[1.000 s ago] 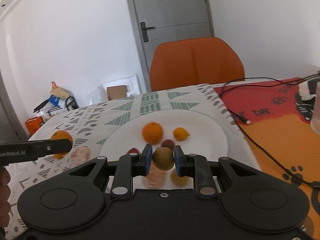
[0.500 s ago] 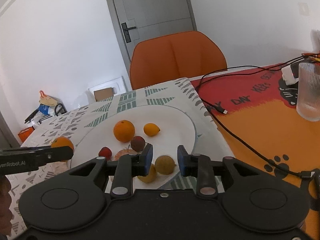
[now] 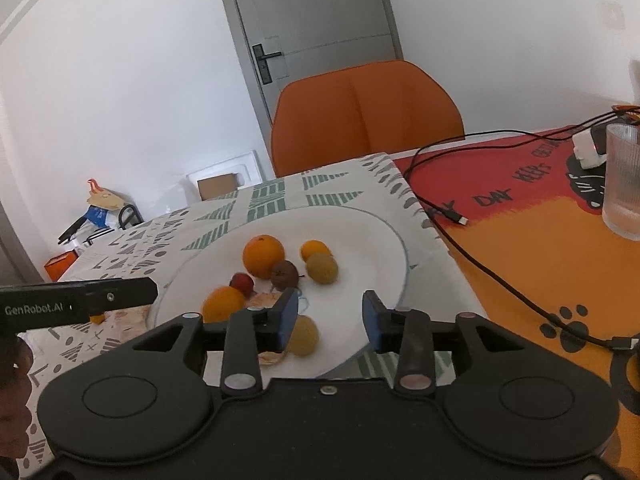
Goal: Organize fruits
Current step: 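Open the right gripper onto the plate while the left gripper releases the orange, then move both open grippers back to the pomelo segment and tangerine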
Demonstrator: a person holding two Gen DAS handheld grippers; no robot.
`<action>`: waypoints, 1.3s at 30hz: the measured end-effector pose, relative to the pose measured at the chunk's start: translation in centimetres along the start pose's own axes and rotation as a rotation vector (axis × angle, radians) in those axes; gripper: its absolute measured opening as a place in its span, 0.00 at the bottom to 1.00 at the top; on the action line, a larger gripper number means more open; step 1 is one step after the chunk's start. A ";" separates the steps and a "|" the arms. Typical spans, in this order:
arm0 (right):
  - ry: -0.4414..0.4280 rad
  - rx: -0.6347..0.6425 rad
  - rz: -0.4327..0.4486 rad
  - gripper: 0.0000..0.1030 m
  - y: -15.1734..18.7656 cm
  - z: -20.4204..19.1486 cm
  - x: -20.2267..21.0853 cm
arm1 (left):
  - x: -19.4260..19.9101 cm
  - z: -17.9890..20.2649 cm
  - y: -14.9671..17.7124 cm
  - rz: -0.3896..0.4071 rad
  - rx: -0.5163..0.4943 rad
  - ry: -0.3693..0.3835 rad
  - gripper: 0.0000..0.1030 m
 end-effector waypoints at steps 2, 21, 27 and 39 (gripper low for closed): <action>-0.005 0.004 -0.004 0.37 0.0 -0.4 -0.1 | 0.3 -0.8 0.0 0.004 0.013 -0.024 0.65; -0.092 0.044 0.046 1.00 -0.6 -5.0 0.5 | 4.2 -7.0 0.1 0.079 0.108 -0.172 0.96; -0.109 0.057 0.038 1.00 -0.3 -6.4 0.1 | 5.4 -8.1 0.2 0.098 0.103 -0.186 1.00; -0.160 0.111 0.032 1.00 0.1 -9.9 0.0 | 7.0 -11.0 1.0 0.086 0.182 -0.194 1.00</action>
Point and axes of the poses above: each gripper's, at about its wrist camera, not at the fingertips, and x roughly against the way its jaws point, z to its right, y to its underside, the point moved 7 cm from there along -x, roughly the way its jaws point, and after that the axes turned 1 degree about y, right-handed, at the moved point
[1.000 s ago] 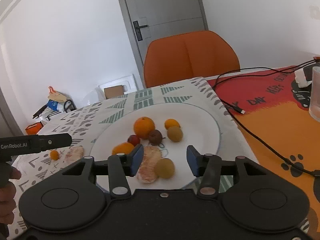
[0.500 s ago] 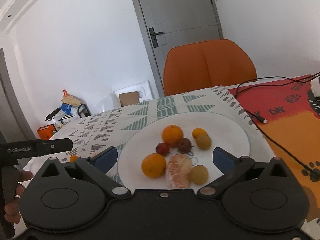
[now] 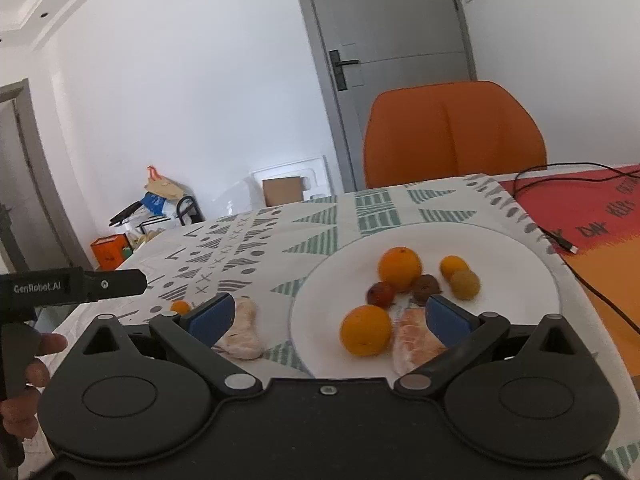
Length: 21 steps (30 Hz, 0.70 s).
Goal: Organize fruits
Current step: 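Move both open grippers back to the pomelo segment and tangerine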
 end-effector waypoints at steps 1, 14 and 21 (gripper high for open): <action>-0.004 0.003 -0.002 1.00 0.0 -0.2 -0.1 | 0.1 -0.3 0.0 -0.005 0.008 0.008 1.00; -0.080 0.059 -0.042 1.00 0.2 -4.0 -1.6 | 1.2 -2.2 0.4 -0.010 -0.025 0.017 0.91; -0.126 0.089 -0.067 0.98 0.4 -6.1 -2.5 | 0.9 -3.5 0.8 -0.029 -0.010 0.024 0.79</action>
Point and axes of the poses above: each gripper's, at about its wrist camera, not at the fingertips, and x roughly against the way its jaws point, z to its right, y to its underside, the point moved 7 cm from there along -x, roughly the way its jaws point, and after that the axes turned 1 degree about y, right-handed, at the moved point
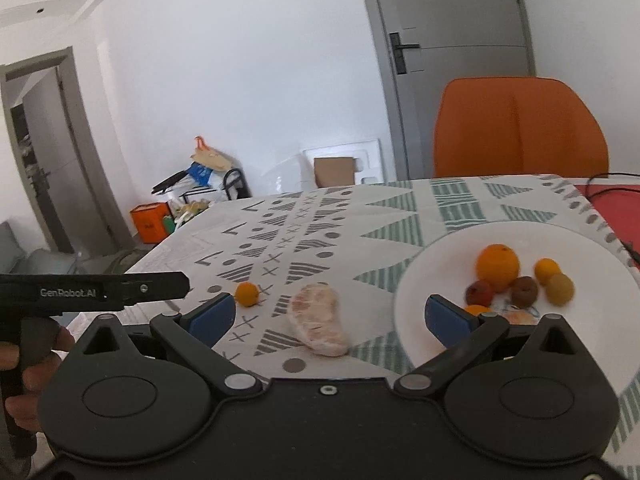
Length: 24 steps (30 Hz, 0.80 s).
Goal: Organize fruits
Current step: 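Move both open grippers back to the pomelo segment and tangerine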
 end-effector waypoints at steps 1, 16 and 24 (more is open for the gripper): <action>-0.003 0.003 -0.006 0.97 0.0 -0.2 -0.2 | 0.0 -0.2 0.0 -0.001 0.003 0.000 0.79; -0.012 0.043 -0.061 0.93 -0.2 -1.7 -3.6 | -1.5 -3.4 0.1 0.004 0.108 -0.036 0.90; -0.018 0.062 -0.089 0.94 -0.1 -2.2 -5.2 | -2.2 -4.9 0.1 -0.007 0.143 -0.054 0.94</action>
Point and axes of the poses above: each gripper's, at about its wrist camera, not at the fingertips, and x roughly against the way its jaws point, z to its right, y to its underside, the point moved 7 cm from there along -x, roughly the way its jaws point, and after that the axes turned 1 degree about y, right-handed, at the moved point
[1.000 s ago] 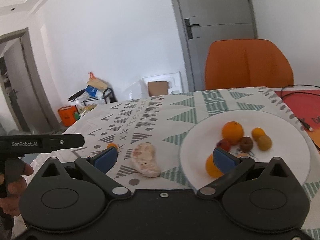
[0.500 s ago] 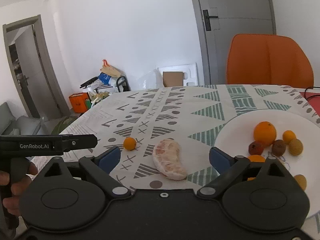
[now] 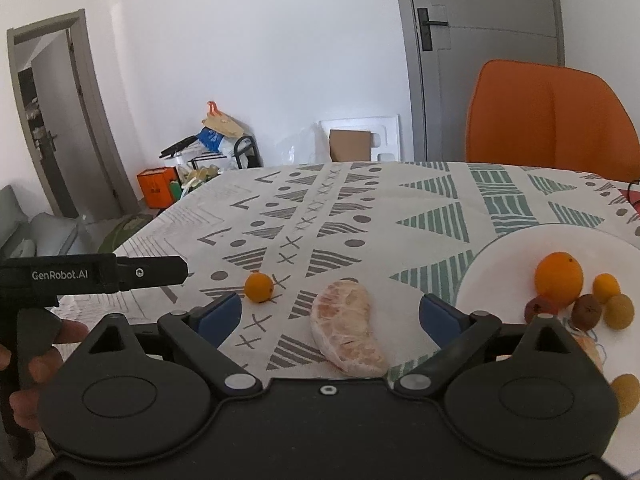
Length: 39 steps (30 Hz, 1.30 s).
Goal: Organize fruits
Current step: 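Move both open grippers back to the pomelo segment and tangerine, then close the right gripper on the peeled pomelo segment, then lower the left gripper onto the small tangerine and close it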
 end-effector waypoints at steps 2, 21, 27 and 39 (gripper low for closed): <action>-0.003 0.005 -0.008 0.93 0.0 -0.2 -0.4 | -0.1 -0.1 0.0 -0.002 0.001 0.002 0.94; 0.047 0.070 -0.114 0.34 0.6 0.1 -3.5 | -1.4 1.2 0.1 -0.029 -0.089 0.021 0.94; 0.018 0.042 -0.073 0.15 -0.4 0.3 -2.4 | -2.0 2.1 0.0 -0.036 -0.114 0.027 0.94; 0.044 0.071 -0.129 0.50 0.5 0.1 -3.5 | -2.5 2.4 0.1 -0.044 -0.119 0.021 0.94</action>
Point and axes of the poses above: each gripper's, at about its wrist camera, not at the fingertips, and x roughly against the way its jaws point, z to its right, y to its underside, the point moved 7 cm from there along -x, roughly the way its jaws point, and after that the axes turned 1 degree about y, right-handed, at the moved point
